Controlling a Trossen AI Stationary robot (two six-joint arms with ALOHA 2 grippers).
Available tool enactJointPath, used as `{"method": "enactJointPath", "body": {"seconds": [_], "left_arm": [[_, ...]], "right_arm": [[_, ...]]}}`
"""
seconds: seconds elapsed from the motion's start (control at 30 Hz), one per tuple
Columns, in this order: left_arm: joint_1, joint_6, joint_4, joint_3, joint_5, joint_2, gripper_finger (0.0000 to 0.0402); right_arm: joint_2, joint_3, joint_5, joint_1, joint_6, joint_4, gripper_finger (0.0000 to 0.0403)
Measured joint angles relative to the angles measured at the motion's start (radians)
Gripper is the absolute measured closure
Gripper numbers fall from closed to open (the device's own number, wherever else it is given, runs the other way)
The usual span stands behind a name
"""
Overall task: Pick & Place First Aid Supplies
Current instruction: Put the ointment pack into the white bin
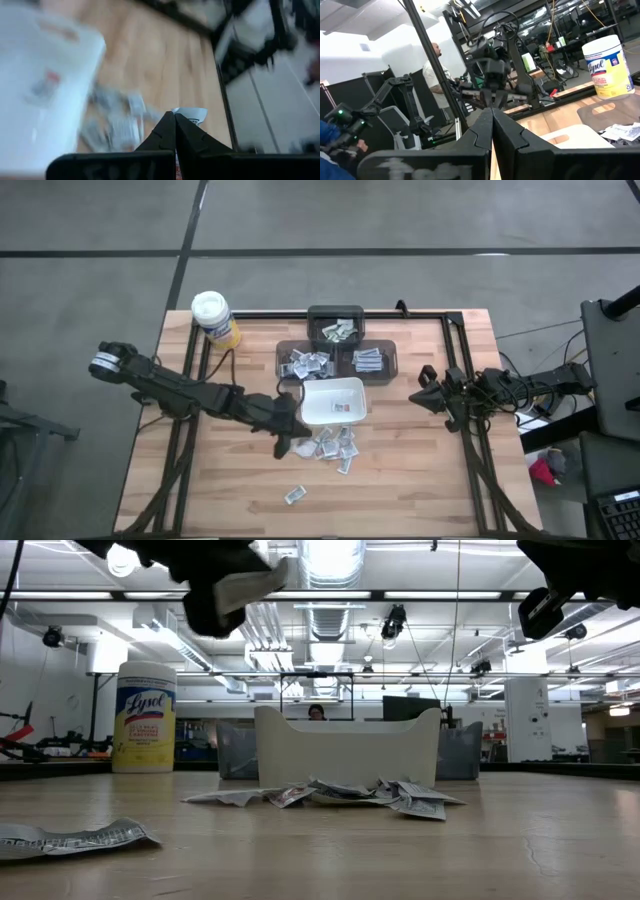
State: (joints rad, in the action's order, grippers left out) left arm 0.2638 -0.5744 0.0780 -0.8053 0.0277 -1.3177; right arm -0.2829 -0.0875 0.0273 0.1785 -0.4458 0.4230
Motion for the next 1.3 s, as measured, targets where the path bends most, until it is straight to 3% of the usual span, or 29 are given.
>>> {"method": "enactJointPath", "body": {"seconds": [0.23,0.33,0.43,0.63,0.8,0.97,1.3], "left_arm": [[0.000,0.000,0.138,-0.002,0.327,-0.002,0.0401],[-0.004,0.013,0.092,-0.018,0.408,-0.005,0.0401],[-0.011,0.045,-0.020,-0.081,0.426,-0.023,0.0401],[-0.041,0.129,-0.337,-0.276,0.423,-0.106,0.0401],[-0.095,0.195,-0.529,-0.415,0.347,-0.189,0.0401],[-0.162,0.270,-0.618,-0.525,0.239,-0.288,0.0401],[-0.284,0.367,-0.782,-0.760,0.075,-0.524,0.0401]], "right_arm": [[0.000,0.000,0.000,0.000,0.000,0.000,0.0394],[0.000,0.000,0.000,0.000,0.001,0.000,0.0394],[0.000,0.000,0.000,0.000,0.017,-0.002,0.0394],[0.000,0.000,0.000,0.000,0.069,-0.004,0.0394],[0.000,0.000,-0.011,0.000,0.058,-0.019,0.0394],[0.002,0.000,-0.057,-0.001,-0.030,-0.099,0.0394],[-0.001,0.000,-0.050,-0.001,-0.162,-0.348,0.0394]]}}
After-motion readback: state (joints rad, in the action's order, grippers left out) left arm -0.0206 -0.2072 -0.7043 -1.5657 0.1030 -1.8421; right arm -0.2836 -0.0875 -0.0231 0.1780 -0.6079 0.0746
